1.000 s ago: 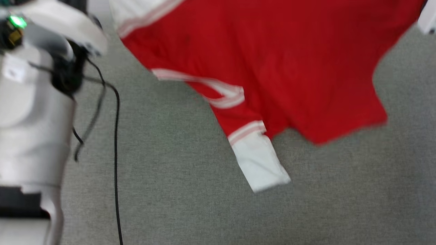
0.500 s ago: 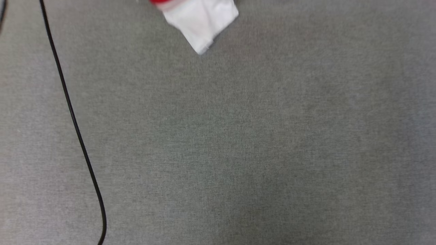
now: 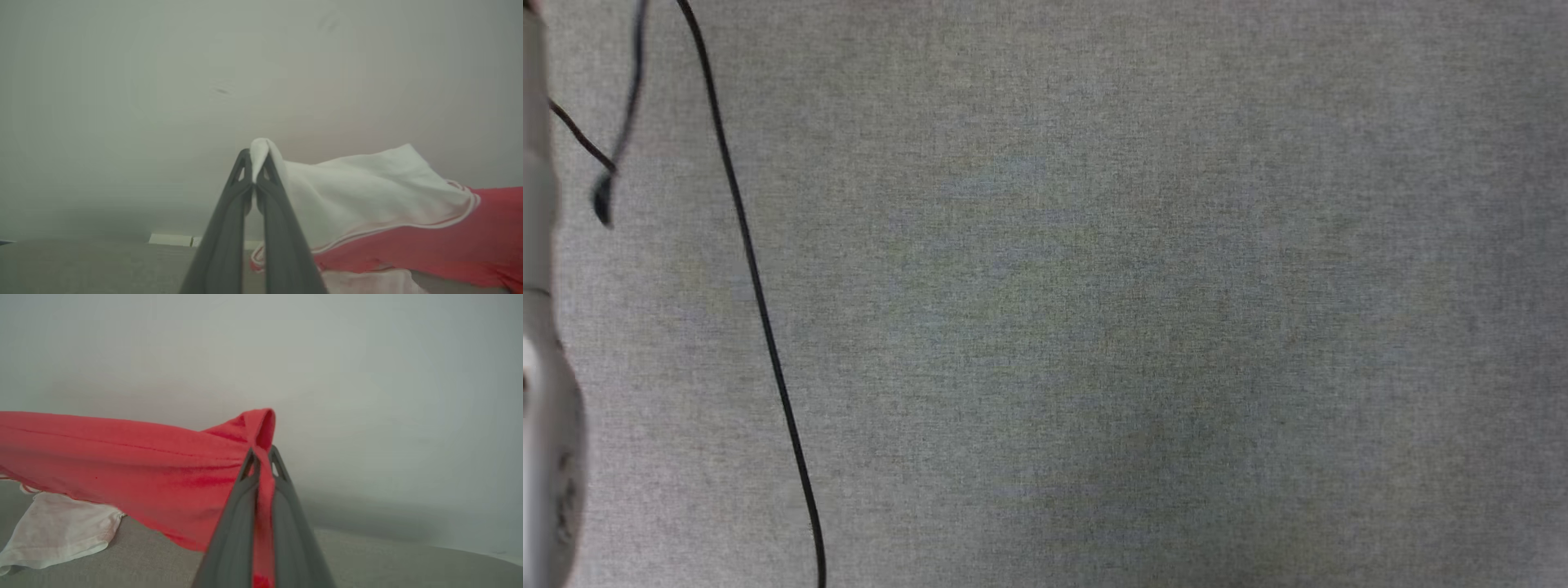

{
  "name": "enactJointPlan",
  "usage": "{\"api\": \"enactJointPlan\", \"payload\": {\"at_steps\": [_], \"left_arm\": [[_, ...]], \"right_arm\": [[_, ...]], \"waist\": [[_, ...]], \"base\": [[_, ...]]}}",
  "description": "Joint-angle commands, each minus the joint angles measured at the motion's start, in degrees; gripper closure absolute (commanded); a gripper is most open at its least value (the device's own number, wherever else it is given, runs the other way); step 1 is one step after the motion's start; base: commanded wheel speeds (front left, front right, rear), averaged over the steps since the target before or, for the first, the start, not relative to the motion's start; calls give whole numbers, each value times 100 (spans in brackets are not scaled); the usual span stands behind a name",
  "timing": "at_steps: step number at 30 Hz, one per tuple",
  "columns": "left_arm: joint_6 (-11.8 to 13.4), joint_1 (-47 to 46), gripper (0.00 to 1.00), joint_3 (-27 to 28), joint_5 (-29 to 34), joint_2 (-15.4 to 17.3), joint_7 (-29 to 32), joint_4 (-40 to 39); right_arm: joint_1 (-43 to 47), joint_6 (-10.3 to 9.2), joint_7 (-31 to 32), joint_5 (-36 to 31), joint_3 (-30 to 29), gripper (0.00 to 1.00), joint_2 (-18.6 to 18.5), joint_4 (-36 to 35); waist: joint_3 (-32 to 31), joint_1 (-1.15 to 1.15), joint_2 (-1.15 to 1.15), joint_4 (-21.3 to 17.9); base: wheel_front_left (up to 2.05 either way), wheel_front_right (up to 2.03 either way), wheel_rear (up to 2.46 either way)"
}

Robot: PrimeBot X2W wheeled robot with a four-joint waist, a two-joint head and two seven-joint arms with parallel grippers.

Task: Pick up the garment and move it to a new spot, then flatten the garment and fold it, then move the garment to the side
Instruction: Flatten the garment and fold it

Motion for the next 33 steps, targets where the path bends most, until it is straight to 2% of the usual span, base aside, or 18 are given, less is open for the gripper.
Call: {"api": "enactJointPlan", "payload": {"at_steps": [1, 9, 15, 21, 26, 33], "left_arm": [[-31, 329, 100, 3, -107, -38, -107, 87], [-68, 1847, 100, -322, -609, -255, -340, -16], [-70, 3421, 100, -593, -1056, -143, -577, -467], [-58, 4763, 100, -702, -1180, -44, -739, -930], [182, 5884, 100, -659, -1307, -22, -720, -1419], [797, 7520, 100, -597, -1551, 143, -323, -2629]], "right_arm": [[281, -10, -78, 106, 108, 100, -65, 76], [1774, -10, -316, 825, 760, 100, -205, -51], [3217, -10, -405, 1428, 1161, 100, -422, -451], [4428, -10, -403, 1815, 1335, 100, -766, -976], [5444, -10, -361, 1969, 1344, 100, -915, -1409], [6912, -11, -238, 1952, 940, 100, -936, -2038]], "waist": [[-41, -1, 0, 16], [-541, -1, 0, 32], [-1255, -1, 0, 33], [-1977, -1, 0, 64], [-2572, -1, 0, 56], [-3204, -1, 0, 94]], "base": [[0, 0, 0], [0, 0, 0], [0, 0, 0], [0, 0, 0], [0, 0, 0], [0, 0, 0]]}}
